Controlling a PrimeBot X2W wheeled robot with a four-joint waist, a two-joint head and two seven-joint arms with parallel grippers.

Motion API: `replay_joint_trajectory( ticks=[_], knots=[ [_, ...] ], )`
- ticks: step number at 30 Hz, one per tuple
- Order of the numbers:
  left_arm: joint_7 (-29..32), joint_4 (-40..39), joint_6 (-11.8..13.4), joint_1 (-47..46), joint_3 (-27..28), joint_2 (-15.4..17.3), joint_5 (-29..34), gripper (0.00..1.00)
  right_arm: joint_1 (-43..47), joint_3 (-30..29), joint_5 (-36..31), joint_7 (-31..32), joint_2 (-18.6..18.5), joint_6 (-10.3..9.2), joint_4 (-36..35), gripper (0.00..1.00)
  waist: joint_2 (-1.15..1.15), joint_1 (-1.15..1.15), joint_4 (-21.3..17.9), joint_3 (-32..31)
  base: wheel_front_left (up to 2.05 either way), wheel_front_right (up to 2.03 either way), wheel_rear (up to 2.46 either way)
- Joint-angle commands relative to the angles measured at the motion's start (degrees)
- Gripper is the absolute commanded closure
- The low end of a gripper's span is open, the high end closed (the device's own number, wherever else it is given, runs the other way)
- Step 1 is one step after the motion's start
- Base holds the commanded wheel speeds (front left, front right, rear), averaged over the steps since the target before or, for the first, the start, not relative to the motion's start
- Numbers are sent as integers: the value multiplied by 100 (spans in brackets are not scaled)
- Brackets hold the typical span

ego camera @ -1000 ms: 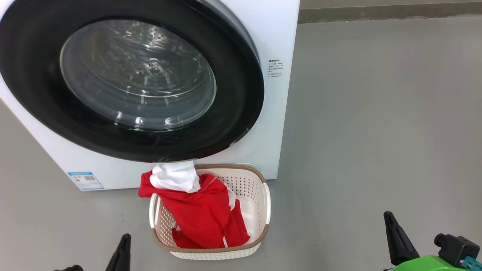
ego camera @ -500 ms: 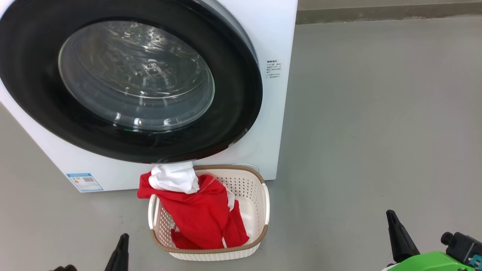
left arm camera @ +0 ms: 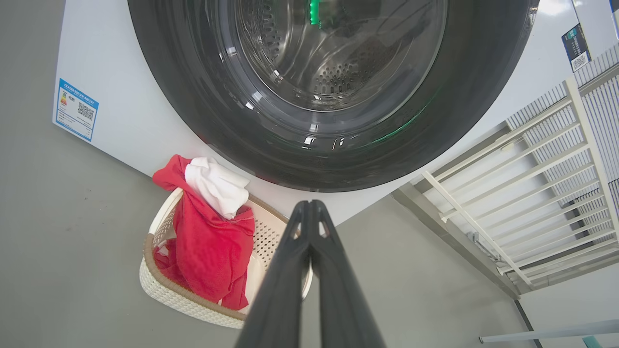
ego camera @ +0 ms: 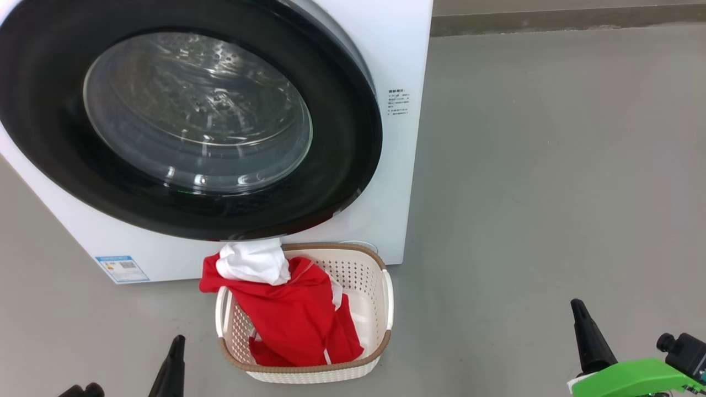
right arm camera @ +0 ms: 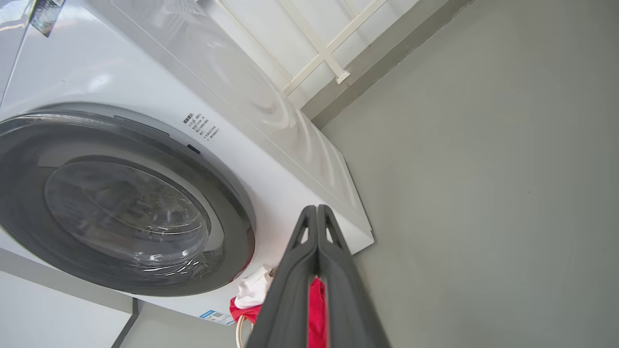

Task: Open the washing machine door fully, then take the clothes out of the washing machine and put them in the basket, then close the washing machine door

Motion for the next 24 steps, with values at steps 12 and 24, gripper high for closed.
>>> replay_joint_trajectory(
  ticks=[12, 24],
  knots=[
    [210, -131, -21, -300, 219, 1, -733, 100, -339, -5, 764, 219, -102, -2, -197, 100, 0, -1, -25, -13, 0, 0, 0],
    [408, -134, -25, -380, 312, -46, -1387, 100, -434, -42, 1445, 421, -117, -3, -229, 100, 0, -1, -50, -25, 0, 0, 0]
  ],
)
